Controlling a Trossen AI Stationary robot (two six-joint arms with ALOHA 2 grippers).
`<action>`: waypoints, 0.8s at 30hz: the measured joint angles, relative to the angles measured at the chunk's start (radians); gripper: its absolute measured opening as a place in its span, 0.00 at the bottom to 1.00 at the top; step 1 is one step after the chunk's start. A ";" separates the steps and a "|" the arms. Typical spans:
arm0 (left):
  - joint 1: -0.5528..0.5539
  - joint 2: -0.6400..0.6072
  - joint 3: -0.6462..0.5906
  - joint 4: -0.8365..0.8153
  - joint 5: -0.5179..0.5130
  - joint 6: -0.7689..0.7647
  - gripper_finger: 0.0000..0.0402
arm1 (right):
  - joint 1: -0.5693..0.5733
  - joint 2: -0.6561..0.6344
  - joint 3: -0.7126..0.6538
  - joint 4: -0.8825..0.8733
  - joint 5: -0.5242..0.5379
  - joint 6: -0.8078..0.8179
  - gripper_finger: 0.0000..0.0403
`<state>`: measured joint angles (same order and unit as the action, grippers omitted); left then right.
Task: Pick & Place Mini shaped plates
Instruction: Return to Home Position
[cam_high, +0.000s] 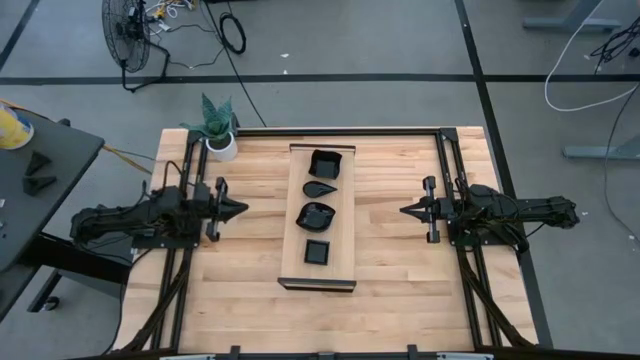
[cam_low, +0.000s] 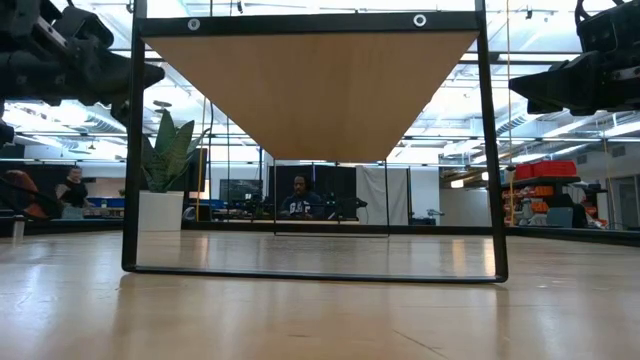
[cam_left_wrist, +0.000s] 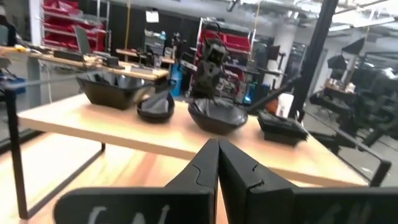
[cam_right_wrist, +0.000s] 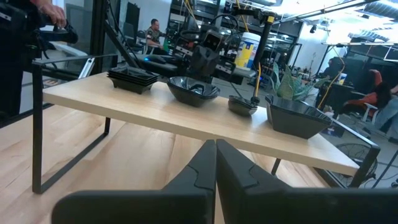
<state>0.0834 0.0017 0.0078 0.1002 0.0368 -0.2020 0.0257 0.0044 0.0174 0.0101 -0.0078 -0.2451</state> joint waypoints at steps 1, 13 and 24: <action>0.000 0.000 0.000 -0.009 0.008 0.000 0.04 | 0.000 0.000 0.000 0.000 0.000 0.000 0.03; -0.021 0.000 0.000 -0.062 0.024 0.003 0.04 | 0.000 0.000 0.000 0.000 0.000 0.000 0.03; -0.020 0.004 0.000 -0.050 0.035 0.006 0.04 | 0.000 0.000 0.000 0.000 0.000 0.000 0.03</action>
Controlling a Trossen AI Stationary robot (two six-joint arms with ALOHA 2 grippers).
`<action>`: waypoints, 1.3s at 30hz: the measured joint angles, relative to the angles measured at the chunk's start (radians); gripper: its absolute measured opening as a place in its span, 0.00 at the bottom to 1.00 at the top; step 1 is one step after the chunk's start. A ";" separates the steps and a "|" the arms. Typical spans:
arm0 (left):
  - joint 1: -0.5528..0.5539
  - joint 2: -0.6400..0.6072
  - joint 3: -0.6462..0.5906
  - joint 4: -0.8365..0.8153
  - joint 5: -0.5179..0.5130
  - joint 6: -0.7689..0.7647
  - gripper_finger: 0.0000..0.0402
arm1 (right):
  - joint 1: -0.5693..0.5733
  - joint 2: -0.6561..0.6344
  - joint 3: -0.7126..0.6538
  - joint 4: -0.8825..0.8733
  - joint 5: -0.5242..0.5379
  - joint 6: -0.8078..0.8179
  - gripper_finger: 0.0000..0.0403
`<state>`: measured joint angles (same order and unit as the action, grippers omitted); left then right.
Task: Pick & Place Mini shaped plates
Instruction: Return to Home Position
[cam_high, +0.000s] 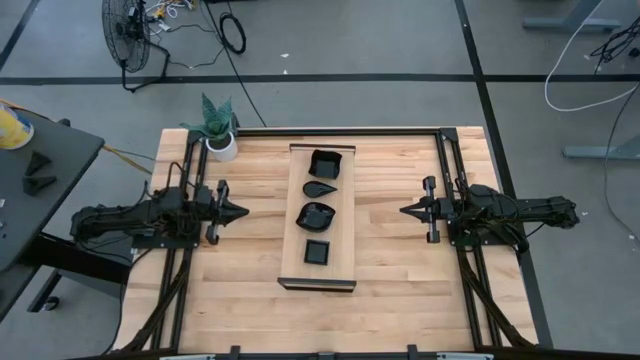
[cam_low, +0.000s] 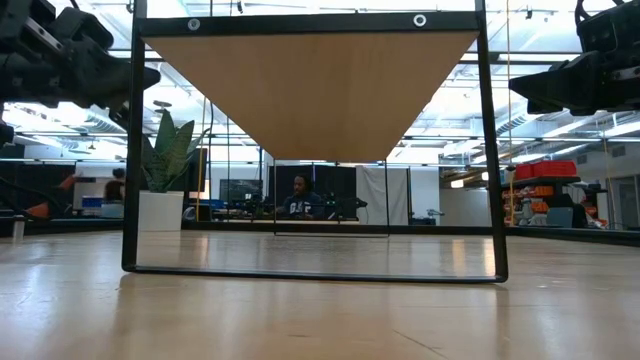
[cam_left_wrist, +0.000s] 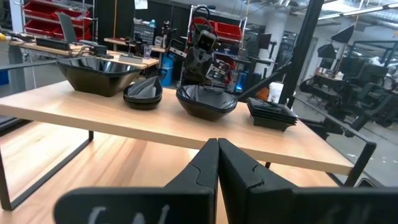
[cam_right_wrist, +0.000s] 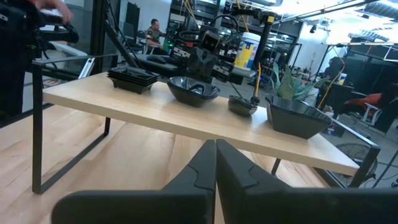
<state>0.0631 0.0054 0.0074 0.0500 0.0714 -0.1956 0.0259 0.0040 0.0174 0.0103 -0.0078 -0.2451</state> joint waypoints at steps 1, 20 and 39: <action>0.000 0.000 0.000 0.004 0.002 -0.001 0.04 | 0.000 0.000 0.000 0.000 0.000 0.000 0.03; 0.000 0.000 0.000 0.029 0.003 -0.001 0.04 | 0.000 0.000 0.000 0.000 0.000 0.000 0.03; 0.000 0.000 0.000 0.031 0.001 -0.002 0.04 | 0.000 0.000 0.000 0.000 0.000 0.000 0.03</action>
